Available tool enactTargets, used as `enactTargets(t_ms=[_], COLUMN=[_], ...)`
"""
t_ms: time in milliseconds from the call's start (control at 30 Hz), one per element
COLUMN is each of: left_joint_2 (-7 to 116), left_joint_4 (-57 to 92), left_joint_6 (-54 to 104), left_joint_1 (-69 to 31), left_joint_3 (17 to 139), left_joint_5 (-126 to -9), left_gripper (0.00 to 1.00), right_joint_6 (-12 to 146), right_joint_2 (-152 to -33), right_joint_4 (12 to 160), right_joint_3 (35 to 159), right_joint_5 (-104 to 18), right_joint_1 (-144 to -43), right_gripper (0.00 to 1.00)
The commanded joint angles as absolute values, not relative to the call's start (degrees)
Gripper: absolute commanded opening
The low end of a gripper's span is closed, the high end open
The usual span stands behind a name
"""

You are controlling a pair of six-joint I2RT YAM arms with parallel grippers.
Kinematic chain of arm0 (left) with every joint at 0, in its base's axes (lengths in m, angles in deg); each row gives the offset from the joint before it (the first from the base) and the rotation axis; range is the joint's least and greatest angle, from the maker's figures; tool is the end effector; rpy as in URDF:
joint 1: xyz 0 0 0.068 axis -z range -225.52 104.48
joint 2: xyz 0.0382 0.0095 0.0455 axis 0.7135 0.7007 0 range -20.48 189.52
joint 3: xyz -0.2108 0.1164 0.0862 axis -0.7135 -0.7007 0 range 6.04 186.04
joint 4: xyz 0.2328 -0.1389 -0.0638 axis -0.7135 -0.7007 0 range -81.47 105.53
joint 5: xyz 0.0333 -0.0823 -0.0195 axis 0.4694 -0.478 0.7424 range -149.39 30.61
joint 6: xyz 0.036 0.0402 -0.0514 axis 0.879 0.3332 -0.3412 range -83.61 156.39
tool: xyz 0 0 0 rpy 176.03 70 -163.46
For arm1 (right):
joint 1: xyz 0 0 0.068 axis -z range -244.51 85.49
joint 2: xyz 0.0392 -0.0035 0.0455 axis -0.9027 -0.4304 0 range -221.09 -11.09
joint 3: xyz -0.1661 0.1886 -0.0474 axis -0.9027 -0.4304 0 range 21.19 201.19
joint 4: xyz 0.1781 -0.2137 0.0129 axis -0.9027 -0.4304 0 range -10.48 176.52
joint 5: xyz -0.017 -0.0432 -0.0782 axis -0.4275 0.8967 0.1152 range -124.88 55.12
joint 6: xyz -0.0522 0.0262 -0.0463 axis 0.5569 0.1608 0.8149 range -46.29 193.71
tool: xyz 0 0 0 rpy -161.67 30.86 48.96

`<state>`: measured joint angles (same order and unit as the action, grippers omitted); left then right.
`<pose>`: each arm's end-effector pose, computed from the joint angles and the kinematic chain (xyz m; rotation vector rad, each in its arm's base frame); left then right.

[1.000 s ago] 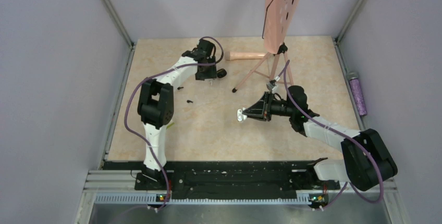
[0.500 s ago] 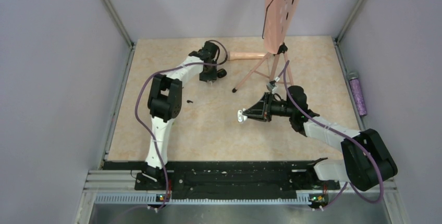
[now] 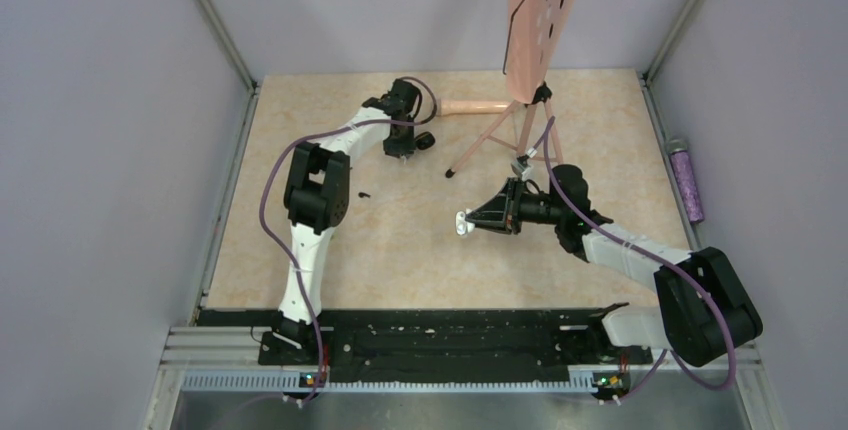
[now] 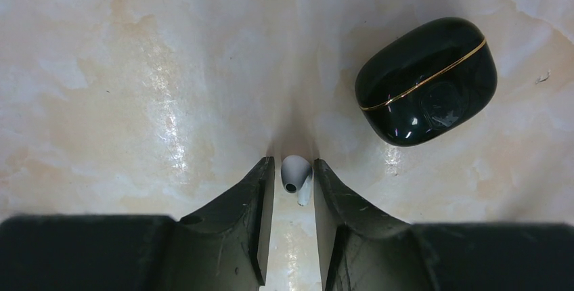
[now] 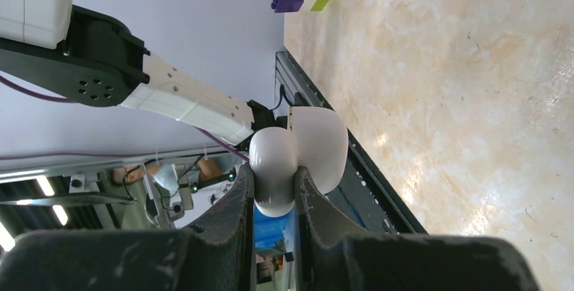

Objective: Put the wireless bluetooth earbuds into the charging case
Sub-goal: Pick up the left earbud from the center of the board.

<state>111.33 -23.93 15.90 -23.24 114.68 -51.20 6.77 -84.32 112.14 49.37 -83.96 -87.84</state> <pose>0.4773 -0.1860 0.1280 -0.0048 2.6461 -0.0585 0.2437 0.1565 0.1672 0.1541 2.2615 1.7766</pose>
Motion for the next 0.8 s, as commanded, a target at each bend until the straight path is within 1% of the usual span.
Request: enactTargets(t_ms=[0,233,333,567,767], left_joint_2=[110.25,110.08,111.3,111.43,107.34], left_joint_4=[-26.54,-25.59,-26.0,-26.56,-25.04], left_joint_6=[14.55,15.38,15.89,15.95,16.48], left_joint_1=[-23.23,-23.28,-23.23,-23.25,-23.26], left_joint_3=[114.87,114.09,115.24,115.97,114.17], left_joint_5=[-52.09,-50.53,-50.48,-51.23,-51.3], left_gripper=[0.34,0.32,0.26,0.22,0.19], right_joint_6=[8.05,8.02,8.09,8.32,8.63], right_joint_2=[-83.84,-84.39,-84.02,-83.48,-83.6], right_joint_4=[112.67,113.3,112.95,112.23,112.16], right_joint_3=[52.21,52.63,52.51,52.11,52.2], right_joint_5=[-83.45,-83.8,-83.56,-83.42,-83.41], right_joint_1=[-87.03,-87.08,-87.09,-87.08,-87.04], right_gripper=[0.0,0.0,0.0,0.0,0.0])
